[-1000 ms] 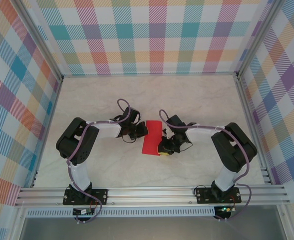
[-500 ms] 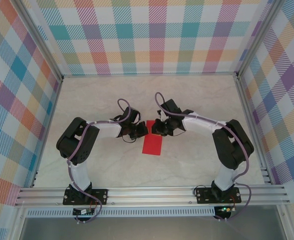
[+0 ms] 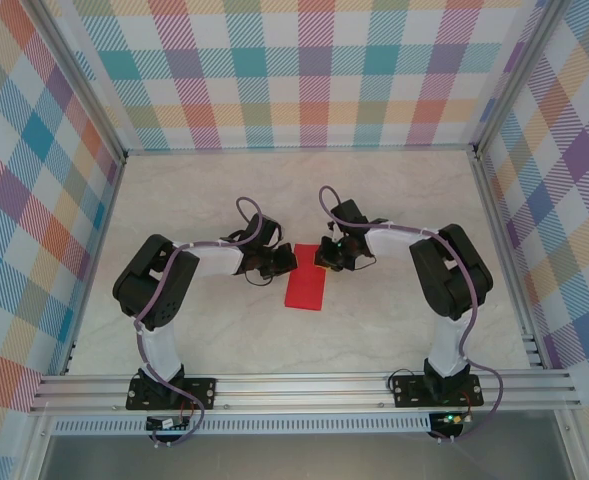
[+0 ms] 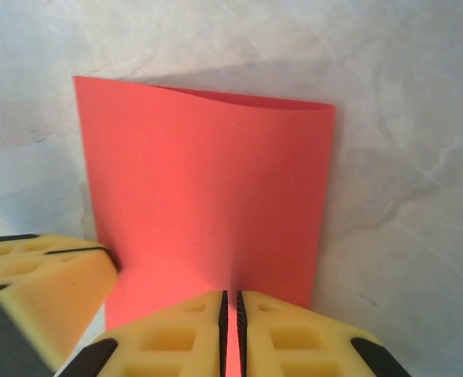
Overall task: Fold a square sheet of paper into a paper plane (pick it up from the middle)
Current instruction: Fold the square sheet of paper in half at the center of the table.
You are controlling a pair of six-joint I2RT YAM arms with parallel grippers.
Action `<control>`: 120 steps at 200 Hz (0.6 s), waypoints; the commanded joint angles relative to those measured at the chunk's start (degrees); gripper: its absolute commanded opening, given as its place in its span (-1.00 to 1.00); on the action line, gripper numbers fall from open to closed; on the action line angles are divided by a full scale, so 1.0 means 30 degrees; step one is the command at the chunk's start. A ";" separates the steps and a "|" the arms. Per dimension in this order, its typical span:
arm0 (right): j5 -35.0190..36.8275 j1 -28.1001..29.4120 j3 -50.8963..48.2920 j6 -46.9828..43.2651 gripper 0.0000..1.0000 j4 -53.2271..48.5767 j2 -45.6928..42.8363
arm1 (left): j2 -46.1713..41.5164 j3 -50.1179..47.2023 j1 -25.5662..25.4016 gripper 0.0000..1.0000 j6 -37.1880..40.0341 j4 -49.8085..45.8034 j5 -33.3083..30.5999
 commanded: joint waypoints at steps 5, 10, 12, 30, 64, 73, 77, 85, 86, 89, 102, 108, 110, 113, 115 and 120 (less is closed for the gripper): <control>-0.0129 -0.0046 -0.0477 0.0111 -0.72 0.0696 0.0317 | 0.1035 -0.0313 -0.0243 -0.96 0.0208 -0.2006 -0.0935; -0.0129 -0.0046 -0.0492 0.0112 -0.72 0.0724 0.0164 | 0.1072 -0.0284 -0.0243 -0.96 0.0216 -0.2036 -0.0894; -0.0129 -0.0068 -0.0492 0.0106 -0.72 0.0737 0.0133 | 0.1077 -0.0270 -0.0243 -0.96 0.0230 -0.2078 -0.0880; -0.0185 -0.0060 -0.0438 0.0114 -0.71 0.1004 -0.0707 | 0.1060 -0.0104 -0.0243 -0.96 0.0334 -0.2374 -0.0774; 0.0191 -0.0170 0.0000 0.0215 -0.70 0.1171 -0.0875 | 0.1075 0.0219 -0.0243 -0.96 0.0593 -0.2878 -0.0692; 0.0168 -0.0292 0.0092 0.0341 -0.70 0.1293 -0.0506 | 0.1107 0.0312 -0.0243 -0.96 0.0640 -0.2981 -0.0642; 0.0161 -0.0359 0.0093 0.0447 -0.70 0.1390 -0.0400 | 0.1088 0.0361 -0.0243 -0.96 0.0628 -0.3029 -0.0616; 0.0164 -0.0440 0.0064 0.0602 -0.70 0.1534 -0.0090 | 0.1091 0.0409 -0.0243 -0.96 0.0688 -0.3120 -0.0612; 0.0164 -0.0448 0.0064 0.0622 -0.70 0.1573 -0.0042 | 0.1100 0.0424 -0.0243 -0.96 0.0686 -0.3139 -0.0612; 0.0204 -0.0469 0.0039 0.0679 -0.70 0.1636 0.0051 | 0.1103 0.0422 -0.0243 -0.96 0.0706 -0.3177 -0.0612; 0.0516 -0.0514 -0.0045 0.1012 -0.71 0.1753 0.0500 | 0.1123 0.0492 -0.0243 -0.96 0.0741 -0.3316 -0.0638; 0.0621 -0.0529 -0.0102 0.1185 -0.71 0.1827 0.0678 | 0.1137 0.0517 -0.0245 -0.96 0.0794 -0.3386 -0.0613; 0.0608 -0.0518 -0.0146 0.1239 -0.71 0.1885 0.0731 | 0.1152 0.0517 -0.0244 -0.96 0.0777 -0.3405 -0.0627; 0.0641 -0.0515 -0.0237 0.1320 -0.71 0.1953 0.0789 | 0.1165 0.0532 -0.0244 -0.96 0.0787 -0.3433 -0.0614; 0.0657 -0.0514 -0.0289 0.1383 -0.71 0.2011 0.0817 | 0.1174 0.0564 -0.0244 -0.96 0.0805 -0.3468 -0.0605; 0.0716 -0.0507 -0.0437 0.1528 -0.71 0.2123 0.0857 | 0.1223 0.0606 -0.0243 -0.96 0.0817 -0.3556 -0.0614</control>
